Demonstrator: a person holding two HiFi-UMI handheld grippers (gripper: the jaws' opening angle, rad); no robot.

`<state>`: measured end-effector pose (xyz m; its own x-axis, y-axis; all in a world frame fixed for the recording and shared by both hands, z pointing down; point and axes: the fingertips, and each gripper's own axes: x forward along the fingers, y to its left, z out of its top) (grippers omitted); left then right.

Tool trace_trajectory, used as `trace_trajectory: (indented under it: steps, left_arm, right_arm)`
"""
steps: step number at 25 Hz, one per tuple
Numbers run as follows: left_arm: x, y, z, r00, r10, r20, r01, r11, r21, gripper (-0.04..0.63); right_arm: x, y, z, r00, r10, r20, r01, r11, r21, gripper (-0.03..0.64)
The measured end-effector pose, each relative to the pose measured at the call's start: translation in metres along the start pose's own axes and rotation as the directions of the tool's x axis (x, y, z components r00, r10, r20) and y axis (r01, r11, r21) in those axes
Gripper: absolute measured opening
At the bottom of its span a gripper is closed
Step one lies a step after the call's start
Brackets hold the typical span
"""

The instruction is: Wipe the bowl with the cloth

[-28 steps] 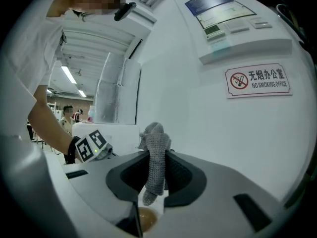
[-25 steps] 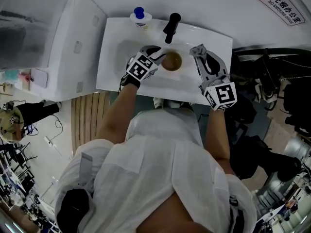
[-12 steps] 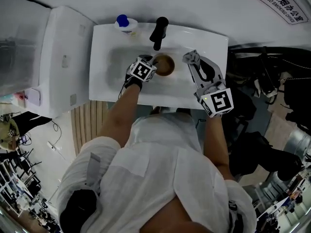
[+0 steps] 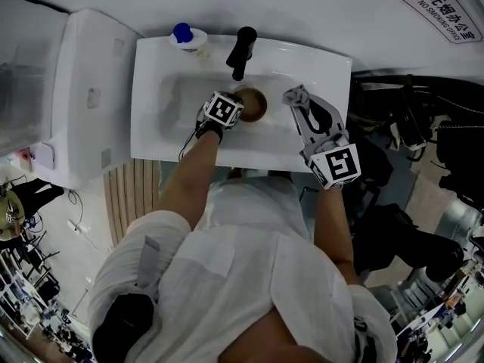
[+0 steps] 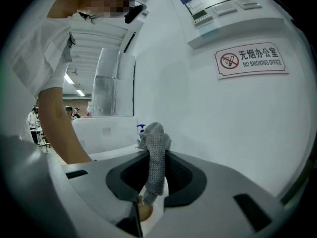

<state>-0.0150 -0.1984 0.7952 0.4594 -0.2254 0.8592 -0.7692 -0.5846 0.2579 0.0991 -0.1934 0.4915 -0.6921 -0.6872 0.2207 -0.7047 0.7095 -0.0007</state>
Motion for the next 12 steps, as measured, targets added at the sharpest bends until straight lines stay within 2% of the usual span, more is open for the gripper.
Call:
trace_trajectory:
  steps: [2, 6, 12]
  left_arm:
    - [-0.004, -0.002, 0.005, 1.0, -0.004, 0.018, 0.004, 1.0, 0.007, 0.018]
    - [-0.024, -0.009, 0.019, 0.998, 0.014, 0.066, -0.016, 0.999, 0.033, 0.018]
    - [-0.076, -0.02, 0.045, 0.987, 0.099, 0.123, -0.11, 0.99, 0.086, 0.018]
  right_arm:
    - [0.0, -0.001, -0.005, 1.0, 0.002, -0.015, -0.002, 1.0, 0.006, 0.086]
    - [0.005, 0.002, -0.014, 0.999, 0.016, -0.046, -0.015, 1.0, 0.015, 0.095]
    - [0.018, 0.018, -0.021, 0.994, 0.054, -0.096, -0.054, 0.999, -0.004, 0.119]
